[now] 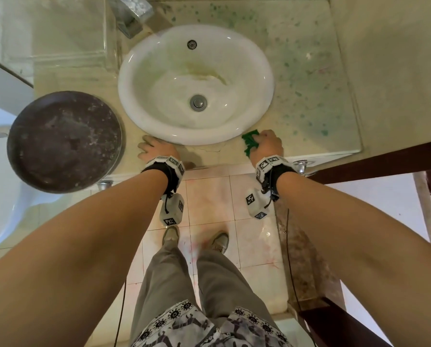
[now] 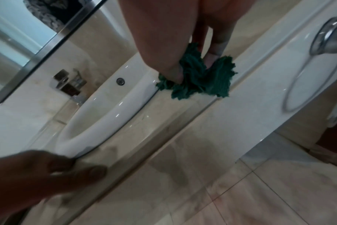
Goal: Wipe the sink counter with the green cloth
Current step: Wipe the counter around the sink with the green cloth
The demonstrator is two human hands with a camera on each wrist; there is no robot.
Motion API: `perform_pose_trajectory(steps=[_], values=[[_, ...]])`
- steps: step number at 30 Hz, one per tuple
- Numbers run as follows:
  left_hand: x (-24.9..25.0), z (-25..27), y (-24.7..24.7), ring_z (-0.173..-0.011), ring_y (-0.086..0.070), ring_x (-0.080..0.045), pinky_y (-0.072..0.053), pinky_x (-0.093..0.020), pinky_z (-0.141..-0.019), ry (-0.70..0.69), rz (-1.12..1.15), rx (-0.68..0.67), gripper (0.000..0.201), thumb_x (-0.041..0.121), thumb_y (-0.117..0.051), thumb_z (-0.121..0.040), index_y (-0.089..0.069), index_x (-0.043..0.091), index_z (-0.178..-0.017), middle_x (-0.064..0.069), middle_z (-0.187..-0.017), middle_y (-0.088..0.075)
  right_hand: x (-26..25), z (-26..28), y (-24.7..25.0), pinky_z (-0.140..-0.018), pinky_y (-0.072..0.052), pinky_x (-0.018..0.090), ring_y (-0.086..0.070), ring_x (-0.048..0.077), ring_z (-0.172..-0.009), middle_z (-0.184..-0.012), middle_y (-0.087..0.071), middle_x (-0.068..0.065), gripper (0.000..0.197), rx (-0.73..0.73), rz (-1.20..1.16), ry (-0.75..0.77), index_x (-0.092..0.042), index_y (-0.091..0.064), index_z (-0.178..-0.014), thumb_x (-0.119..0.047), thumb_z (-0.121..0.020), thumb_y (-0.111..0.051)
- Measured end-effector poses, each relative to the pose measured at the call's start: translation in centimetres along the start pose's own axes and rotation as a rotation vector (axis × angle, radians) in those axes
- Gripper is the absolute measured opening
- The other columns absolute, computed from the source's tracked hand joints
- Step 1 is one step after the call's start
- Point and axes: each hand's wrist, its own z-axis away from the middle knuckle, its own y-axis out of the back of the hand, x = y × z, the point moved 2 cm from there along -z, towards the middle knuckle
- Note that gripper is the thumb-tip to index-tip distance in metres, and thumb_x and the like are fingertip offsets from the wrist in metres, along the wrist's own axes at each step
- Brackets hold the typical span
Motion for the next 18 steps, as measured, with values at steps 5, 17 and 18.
perform_pose_trajectory(steps=[5,17,18], values=[[-0.1,-1.1,-0.5,-0.141,-0.016,-0.047,-0.029,-0.056,-0.107,0.022,0.045,-0.013,0.138,0.074,-0.07,-0.061,-0.001,-0.003,-0.152,-0.027,-0.157,-0.006,-3.1,1.9,-2.3,-0.092,-0.046,0.033,-0.05,0.032,-0.112,-0.129,-0.051,0.011,0.035,-0.006,-0.008,0.165,-0.003,-0.061,-0.118,-0.005,-0.085,-0.053],[0.0,-0.8,-0.1,-0.142,-0.018,-0.047,-0.031,-0.053,-0.108,-0.026,0.001,-0.058,0.15,0.084,-0.068,-0.053,0.001,-0.005,-0.152,-0.03,-0.157,-0.005,-5.4,3.5,-4.8,-0.088,-0.049,0.037,-0.049,0.033,-0.109,-0.122,-0.052,0.011,0.033,-0.062,-0.007,0.302,-0.002,-0.06,-0.117,-0.006,-0.085,-0.056],[0.1,-0.8,-0.1,-0.141,-0.018,-0.047,-0.032,-0.053,-0.108,-0.028,-0.01,-0.059,0.147,0.081,-0.07,-0.055,0.001,-0.005,-0.152,-0.03,-0.157,-0.005,-5.6,3.7,-5.2,-0.093,-0.046,0.035,-0.047,0.032,-0.112,-0.125,-0.051,0.009,0.036,-0.083,0.003,0.329,-0.004,-0.06,-0.121,-0.007,-0.085,-0.056]])
